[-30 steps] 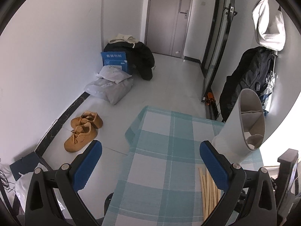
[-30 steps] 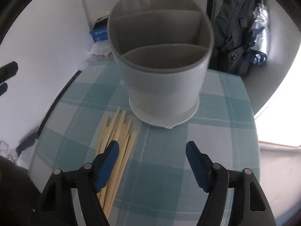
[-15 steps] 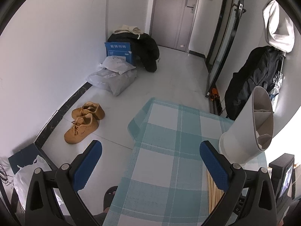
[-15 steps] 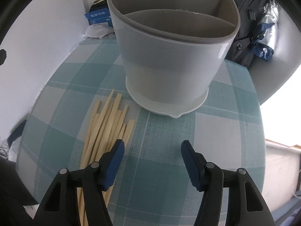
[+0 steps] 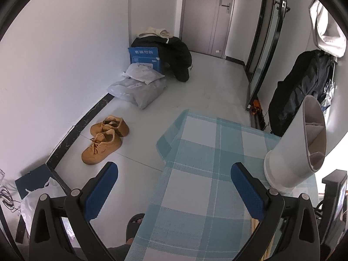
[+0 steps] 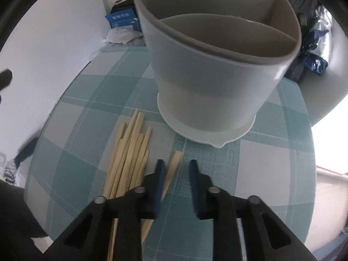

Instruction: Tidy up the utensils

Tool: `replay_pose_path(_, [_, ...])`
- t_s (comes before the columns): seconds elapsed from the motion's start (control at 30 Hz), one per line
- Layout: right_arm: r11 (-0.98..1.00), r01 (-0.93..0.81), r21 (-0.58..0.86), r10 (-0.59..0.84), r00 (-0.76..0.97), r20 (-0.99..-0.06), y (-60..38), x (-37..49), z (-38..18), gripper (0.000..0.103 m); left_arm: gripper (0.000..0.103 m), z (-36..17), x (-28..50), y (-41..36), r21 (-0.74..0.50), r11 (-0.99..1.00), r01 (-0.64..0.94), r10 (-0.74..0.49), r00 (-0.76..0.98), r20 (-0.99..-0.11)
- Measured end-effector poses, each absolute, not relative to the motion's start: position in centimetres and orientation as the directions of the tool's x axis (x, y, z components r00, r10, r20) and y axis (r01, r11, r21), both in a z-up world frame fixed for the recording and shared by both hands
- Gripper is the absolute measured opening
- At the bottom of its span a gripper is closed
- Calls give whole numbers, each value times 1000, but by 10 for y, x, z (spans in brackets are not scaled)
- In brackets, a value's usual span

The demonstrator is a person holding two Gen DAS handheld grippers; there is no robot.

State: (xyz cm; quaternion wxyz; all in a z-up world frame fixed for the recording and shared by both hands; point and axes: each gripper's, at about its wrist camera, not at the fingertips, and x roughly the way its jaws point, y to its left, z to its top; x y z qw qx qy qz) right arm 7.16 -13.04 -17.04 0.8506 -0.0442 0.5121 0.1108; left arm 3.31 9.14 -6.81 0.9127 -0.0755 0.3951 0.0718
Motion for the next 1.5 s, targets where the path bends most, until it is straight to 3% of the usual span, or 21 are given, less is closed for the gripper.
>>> replay_pose_path(0.23, [969, -222, 107, 205, 485, -850, -141, 50, -160, 0, 101, -75, 40, 68, -41, 993, -113, 41, 644, -764])
replay_pose_path(0.53, [933, -159, 322, 352, 581, -734, -202, 27, -129, 0, 101, -113, 44, 26, -39, 999, 32, -50, 474, -879])
replay_pose_path(0.83, [932, -193, 308, 362, 566, -740, -204, 23, -127, 4, 101, -131, 49, 16, -22, 998, 57, -42, 379, -924])
replay_pose_path(0.9, [930, -193, 312, 365, 568, -738, -206, 19, -126, 11, 101, -132, 51, 13, -23, 998, 63, -44, 362, -931])
replay_pose_path(0.97, [930, -187, 315, 364, 573, -734, -209, 23, -125, 25, 101, -135, 49, 7, -8, 998, 68, -32, 361, -932])
replay_pose_path(1.13, [936, -186, 298, 348, 607, -714, -213, 19, -117, 26, 102, -142, 49, 2, 44, 997, 62, 20, 343, -939])
replay_pose_path(1.23, [942, -180, 284, 332, 629, -703, -216, 17, -113, 37, 102, -140, 50, 3, 56, 997, 54, 34, 344, -938])
replay_pose_path(1.5, [948, -189, 257, 317, 653, -688, -219, 12, -105, 46, 102, -145, 55, -10, 74, 996, 44, 56, 323, -945])
